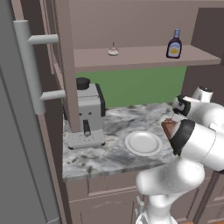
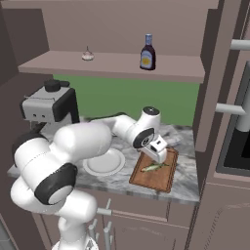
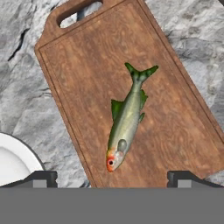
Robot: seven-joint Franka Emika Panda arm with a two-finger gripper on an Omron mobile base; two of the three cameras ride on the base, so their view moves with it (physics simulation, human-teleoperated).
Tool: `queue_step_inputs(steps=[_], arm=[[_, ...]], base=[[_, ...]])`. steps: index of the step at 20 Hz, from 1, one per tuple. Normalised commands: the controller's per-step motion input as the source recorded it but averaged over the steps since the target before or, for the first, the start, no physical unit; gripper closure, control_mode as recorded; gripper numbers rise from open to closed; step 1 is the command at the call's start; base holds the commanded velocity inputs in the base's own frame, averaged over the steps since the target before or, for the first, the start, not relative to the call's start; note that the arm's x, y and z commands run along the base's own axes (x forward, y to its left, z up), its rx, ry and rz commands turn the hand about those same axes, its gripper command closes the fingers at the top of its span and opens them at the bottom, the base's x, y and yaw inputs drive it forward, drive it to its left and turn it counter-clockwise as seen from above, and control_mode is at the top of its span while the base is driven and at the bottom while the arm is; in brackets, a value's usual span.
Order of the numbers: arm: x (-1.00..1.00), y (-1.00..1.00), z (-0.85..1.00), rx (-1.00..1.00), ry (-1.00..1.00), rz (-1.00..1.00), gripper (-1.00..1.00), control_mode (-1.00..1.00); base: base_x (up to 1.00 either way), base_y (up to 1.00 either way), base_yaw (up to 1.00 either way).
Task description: Pick the fish from the plate and place it on the cutting board. Then pick the condiment bottle from the cabinet and place it next to the cutting board.
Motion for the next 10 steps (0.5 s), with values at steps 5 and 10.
queue_step_inputs(steps=[5, 10], arm=[[-0.14, 0.15, 0.12, 0.00, -0.02, 0.00, -1.00, -1.00], [-0.03, 0.13, 0.07, 0.00, -0.01, 0.03, -1.00, -1.00]], base=[[0.00, 0.00, 0.00], [0.00, 0.00, 0.00]])
